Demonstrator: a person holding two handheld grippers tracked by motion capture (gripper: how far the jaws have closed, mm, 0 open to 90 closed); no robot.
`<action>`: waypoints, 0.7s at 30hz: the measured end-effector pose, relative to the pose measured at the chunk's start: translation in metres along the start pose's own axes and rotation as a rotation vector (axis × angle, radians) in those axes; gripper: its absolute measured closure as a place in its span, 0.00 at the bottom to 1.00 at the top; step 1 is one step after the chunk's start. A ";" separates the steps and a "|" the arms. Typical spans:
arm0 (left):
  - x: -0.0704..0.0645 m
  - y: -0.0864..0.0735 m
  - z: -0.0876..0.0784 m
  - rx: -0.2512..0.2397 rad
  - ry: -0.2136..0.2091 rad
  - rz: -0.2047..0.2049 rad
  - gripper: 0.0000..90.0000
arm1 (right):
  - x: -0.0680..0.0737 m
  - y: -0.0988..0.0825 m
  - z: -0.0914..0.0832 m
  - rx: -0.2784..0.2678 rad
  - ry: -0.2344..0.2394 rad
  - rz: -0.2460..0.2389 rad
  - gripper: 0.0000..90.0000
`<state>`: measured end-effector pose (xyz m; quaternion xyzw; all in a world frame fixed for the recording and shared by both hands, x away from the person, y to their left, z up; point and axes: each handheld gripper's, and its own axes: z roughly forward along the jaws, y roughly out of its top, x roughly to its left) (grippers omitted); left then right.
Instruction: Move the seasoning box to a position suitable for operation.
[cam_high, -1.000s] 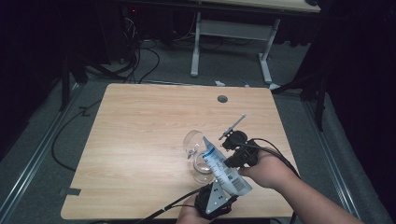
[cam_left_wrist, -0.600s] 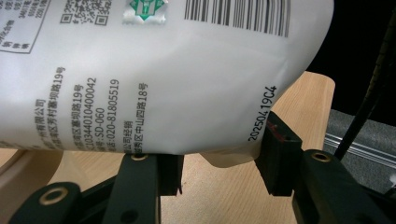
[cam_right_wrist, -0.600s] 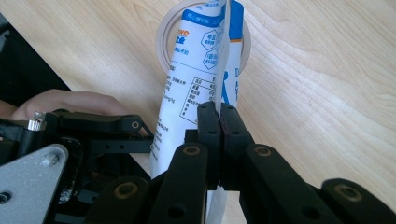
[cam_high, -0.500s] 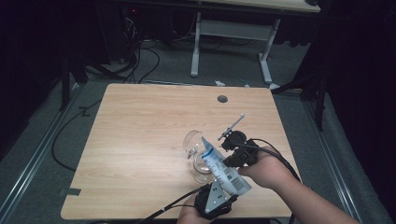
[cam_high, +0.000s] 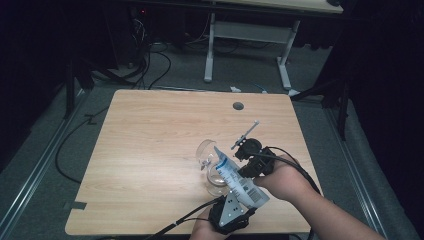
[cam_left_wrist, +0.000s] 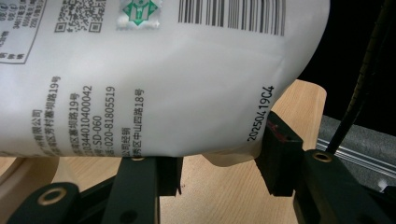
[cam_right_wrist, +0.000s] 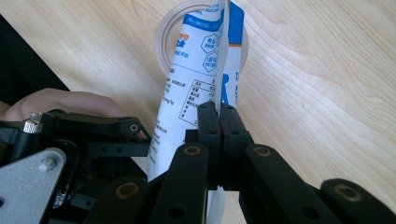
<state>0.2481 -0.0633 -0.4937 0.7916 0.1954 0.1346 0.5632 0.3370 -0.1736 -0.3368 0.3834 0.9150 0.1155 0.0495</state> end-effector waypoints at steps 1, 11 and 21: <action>0.000 0.000 0.000 -0.001 -0.001 -0.001 0.63 | 0.000 0.000 0.000 -0.001 0.003 0.000 1.00; -0.001 0.001 0.000 -0.001 -0.002 0.001 0.63 | -0.001 0.001 0.000 -0.006 0.002 -0.010 1.00; -0.002 0.002 0.000 -0.003 0.002 0.017 0.62 | -0.001 0.001 0.000 -0.009 0.001 -0.007 1.00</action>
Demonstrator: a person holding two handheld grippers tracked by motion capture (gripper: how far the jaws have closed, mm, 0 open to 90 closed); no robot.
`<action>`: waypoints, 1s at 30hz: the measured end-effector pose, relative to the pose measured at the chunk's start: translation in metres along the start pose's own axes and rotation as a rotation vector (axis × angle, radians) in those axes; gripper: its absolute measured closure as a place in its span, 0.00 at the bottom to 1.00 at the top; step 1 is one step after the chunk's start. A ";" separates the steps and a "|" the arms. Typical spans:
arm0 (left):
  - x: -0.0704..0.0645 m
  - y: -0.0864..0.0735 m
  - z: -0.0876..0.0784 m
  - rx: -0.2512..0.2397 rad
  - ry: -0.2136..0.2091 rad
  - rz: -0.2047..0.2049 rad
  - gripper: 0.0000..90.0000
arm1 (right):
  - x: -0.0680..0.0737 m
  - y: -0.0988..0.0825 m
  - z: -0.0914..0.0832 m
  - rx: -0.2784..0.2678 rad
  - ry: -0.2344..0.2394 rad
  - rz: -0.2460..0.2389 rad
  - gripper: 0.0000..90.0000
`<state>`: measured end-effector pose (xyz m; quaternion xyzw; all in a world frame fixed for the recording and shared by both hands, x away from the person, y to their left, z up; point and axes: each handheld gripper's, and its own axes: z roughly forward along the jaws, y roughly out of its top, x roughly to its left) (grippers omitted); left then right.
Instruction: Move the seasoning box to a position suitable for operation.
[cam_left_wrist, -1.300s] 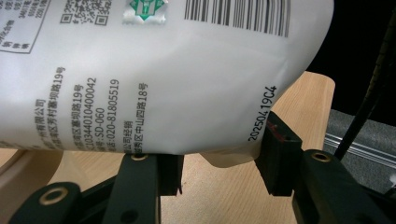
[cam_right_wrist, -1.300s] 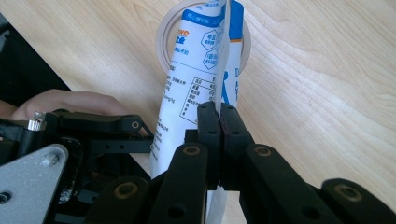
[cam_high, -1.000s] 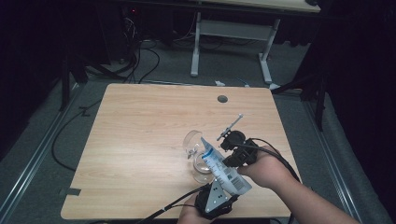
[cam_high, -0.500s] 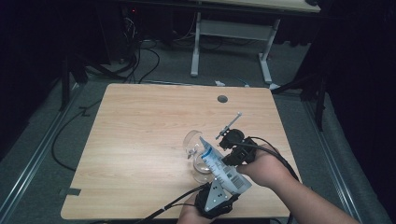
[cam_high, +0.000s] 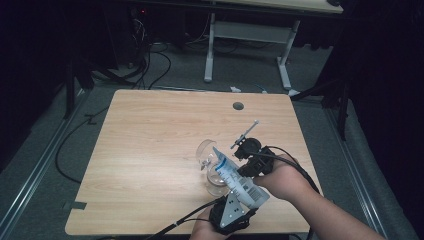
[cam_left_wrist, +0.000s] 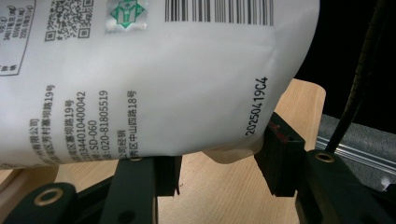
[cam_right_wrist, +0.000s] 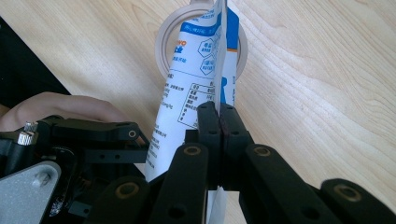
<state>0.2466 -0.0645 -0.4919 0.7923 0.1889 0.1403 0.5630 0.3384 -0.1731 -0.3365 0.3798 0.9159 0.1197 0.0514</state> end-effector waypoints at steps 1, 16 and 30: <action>0.000 0.000 0.000 0.000 0.001 0.000 0.62 | 0.000 0.000 0.000 0.000 0.000 -0.001 1.00; 0.001 0.002 0.001 0.000 0.000 0.003 0.62 | -0.002 0.002 -0.001 0.003 0.010 0.022 0.99; 0.000 0.003 0.002 -0.008 -0.004 0.002 0.63 | -0.003 0.005 -0.001 0.027 0.026 0.017 0.99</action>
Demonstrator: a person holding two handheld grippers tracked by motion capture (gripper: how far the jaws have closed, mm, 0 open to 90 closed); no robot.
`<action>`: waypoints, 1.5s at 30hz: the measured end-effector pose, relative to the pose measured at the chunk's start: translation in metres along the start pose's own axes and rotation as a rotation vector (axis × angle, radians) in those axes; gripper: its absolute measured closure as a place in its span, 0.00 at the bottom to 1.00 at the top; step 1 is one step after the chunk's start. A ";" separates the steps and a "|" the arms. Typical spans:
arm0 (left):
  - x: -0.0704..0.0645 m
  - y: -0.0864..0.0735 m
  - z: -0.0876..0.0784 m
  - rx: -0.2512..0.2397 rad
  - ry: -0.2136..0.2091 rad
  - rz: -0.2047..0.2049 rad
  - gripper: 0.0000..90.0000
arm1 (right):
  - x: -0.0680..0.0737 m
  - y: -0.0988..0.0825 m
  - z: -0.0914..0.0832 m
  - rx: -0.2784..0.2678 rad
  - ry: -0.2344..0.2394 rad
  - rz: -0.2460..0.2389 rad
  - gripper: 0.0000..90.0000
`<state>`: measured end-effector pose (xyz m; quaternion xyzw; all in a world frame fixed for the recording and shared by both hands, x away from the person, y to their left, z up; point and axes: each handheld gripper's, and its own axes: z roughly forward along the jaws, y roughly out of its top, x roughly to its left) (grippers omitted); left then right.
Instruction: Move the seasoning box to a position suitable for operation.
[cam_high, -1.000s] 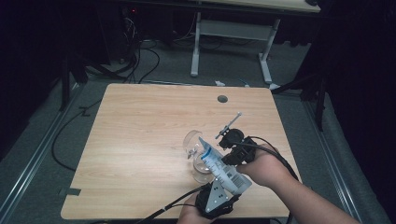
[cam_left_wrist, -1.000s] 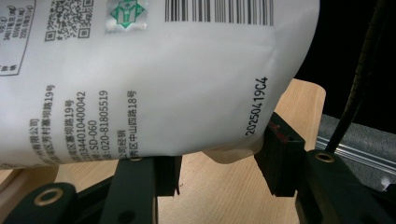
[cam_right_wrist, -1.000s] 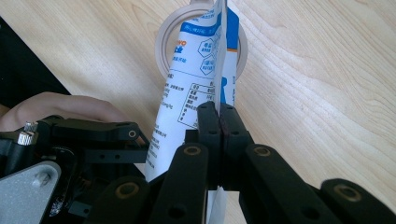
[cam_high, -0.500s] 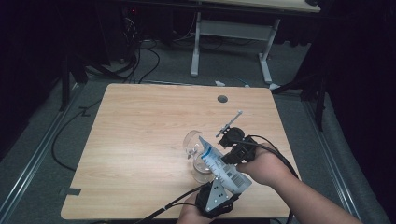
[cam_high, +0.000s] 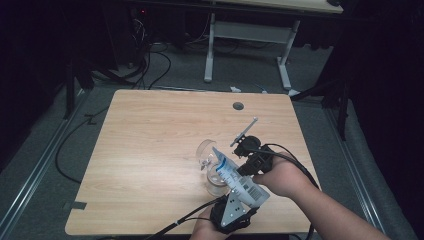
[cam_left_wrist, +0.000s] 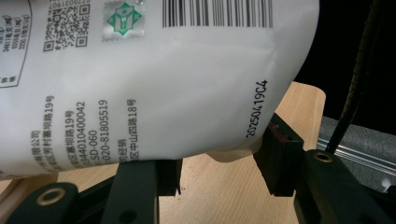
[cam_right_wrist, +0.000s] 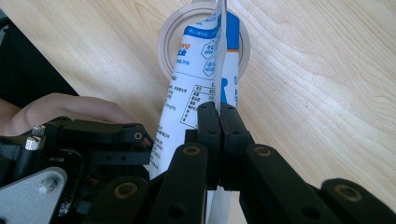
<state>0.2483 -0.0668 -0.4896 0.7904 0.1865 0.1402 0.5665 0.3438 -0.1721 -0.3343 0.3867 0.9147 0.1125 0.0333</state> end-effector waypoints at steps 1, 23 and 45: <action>0.000 0.000 0.000 0.000 0.000 -0.002 0.63 | 0.000 0.000 0.000 -0.003 0.000 -0.002 0.99; 0.003 0.005 -0.002 -0.014 0.006 -0.013 0.63 | 0.002 0.003 -0.004 -0.025 -0.018 -0.023 0.99; 0.003 0.007 -0.001 -0.013 -0.001 -0.014 0.63 | 0.002 0.003 -0.004 -0.028 -0.023 -0.027 0.99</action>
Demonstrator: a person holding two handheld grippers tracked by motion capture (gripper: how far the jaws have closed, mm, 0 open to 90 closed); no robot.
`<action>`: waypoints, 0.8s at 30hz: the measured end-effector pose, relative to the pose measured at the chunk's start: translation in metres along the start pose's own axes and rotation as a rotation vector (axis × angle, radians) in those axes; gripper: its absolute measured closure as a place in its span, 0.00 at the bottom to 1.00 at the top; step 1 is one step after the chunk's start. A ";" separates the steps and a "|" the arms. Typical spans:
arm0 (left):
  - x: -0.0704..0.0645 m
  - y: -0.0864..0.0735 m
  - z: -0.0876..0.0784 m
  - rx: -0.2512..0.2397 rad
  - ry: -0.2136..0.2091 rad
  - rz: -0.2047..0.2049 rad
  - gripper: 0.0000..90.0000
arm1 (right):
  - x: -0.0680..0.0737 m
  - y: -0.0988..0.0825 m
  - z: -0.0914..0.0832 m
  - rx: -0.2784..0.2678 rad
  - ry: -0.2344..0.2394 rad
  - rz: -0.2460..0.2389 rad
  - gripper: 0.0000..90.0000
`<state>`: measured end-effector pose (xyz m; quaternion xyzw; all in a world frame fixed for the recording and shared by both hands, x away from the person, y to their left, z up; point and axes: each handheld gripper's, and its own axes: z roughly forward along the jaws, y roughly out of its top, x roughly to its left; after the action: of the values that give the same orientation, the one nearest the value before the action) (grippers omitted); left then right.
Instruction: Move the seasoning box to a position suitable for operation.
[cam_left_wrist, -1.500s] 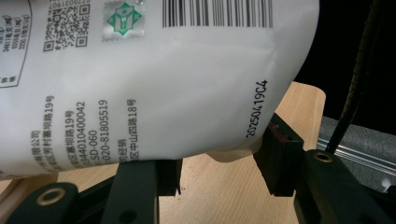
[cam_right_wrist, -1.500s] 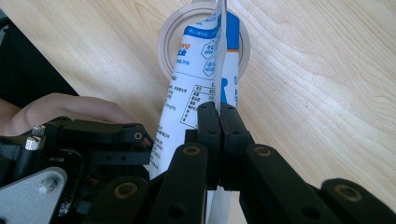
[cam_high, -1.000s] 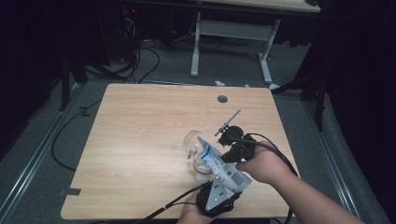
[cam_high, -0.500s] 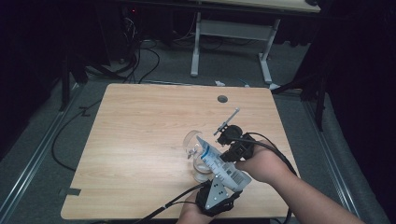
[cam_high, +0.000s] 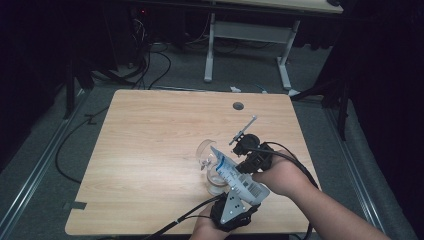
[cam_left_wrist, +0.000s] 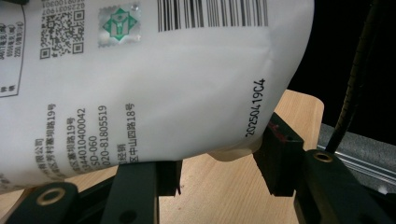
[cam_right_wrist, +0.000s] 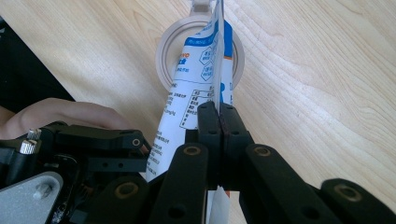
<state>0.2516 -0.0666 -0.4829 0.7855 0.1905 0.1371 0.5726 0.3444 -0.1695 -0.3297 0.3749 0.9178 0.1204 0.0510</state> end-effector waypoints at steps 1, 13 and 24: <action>0.000 0.000 0.000 0.000 0.000 0.000 0.63 | 0.000 0.000 0.000 -0.002 0.000 -0.006 0.99; 0.000 0.000 -0.001 -0.010 0.005 0.001 0.63 | 0.001 0.002 -0.001 -0.006 -0.003 -0.010 0.99; 0.000 0.001 -0.001 -0.009 0.004 0.004 0.63 | 0.001 0.002 -0.001 -0.007 0.000 -0.010 0.99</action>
<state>0.2515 -0.0661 -0.4819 0.7830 0.1896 0.1407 0.5754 0.3447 -0.1680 -0.3281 0.3699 0.9193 0.1233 0.0530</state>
